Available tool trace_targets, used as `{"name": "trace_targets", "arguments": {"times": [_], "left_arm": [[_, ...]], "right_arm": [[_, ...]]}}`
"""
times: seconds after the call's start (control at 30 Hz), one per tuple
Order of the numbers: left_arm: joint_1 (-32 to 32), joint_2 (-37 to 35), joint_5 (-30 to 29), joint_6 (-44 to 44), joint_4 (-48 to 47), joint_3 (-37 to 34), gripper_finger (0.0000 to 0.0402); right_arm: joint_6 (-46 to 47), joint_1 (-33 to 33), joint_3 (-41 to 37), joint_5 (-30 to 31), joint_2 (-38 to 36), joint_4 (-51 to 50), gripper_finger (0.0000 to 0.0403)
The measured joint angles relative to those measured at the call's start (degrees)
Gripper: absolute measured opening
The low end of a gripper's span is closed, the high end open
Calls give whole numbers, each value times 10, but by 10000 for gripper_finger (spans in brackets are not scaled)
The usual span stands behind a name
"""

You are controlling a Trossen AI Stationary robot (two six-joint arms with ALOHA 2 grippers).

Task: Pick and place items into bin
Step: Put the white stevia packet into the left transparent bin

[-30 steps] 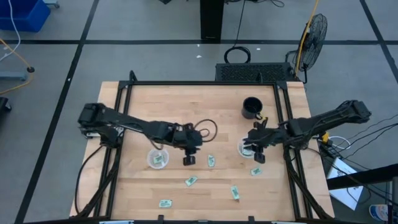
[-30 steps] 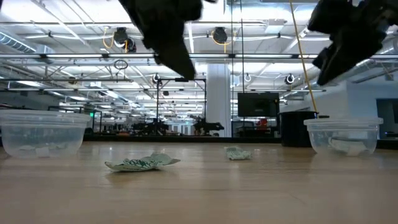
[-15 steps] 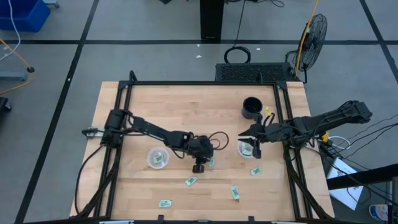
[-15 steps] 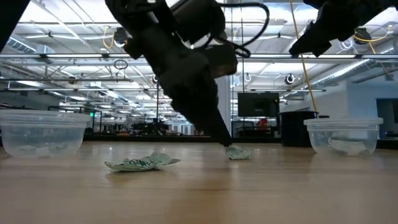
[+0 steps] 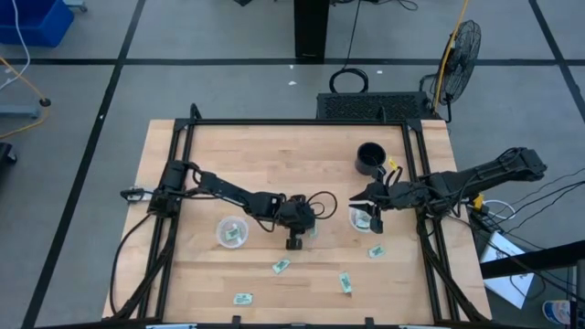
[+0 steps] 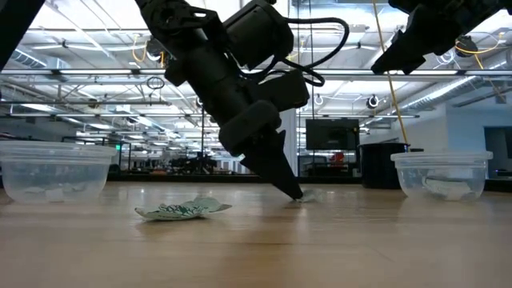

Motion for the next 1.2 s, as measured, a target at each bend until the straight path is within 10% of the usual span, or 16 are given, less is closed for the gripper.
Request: {"name": "trace_targets", "arguments": {"times": [0.27,0.47,0.8,1.2], "left_arm": [[26,-45,-17,54,-60,-3,4],[36,-189,-87,76,-278,-2,4],[-58,-381,-140,-212,-595,-4,2],[-192,-411,-107,-416,-409,-249,2]], "right_arm": [[0,0,0,0,0,-1,75],[0,0,0,0,0,-5,75],[0,0,0,0,0,-16,75],[1,0,0,3,0,-9,75]]}}
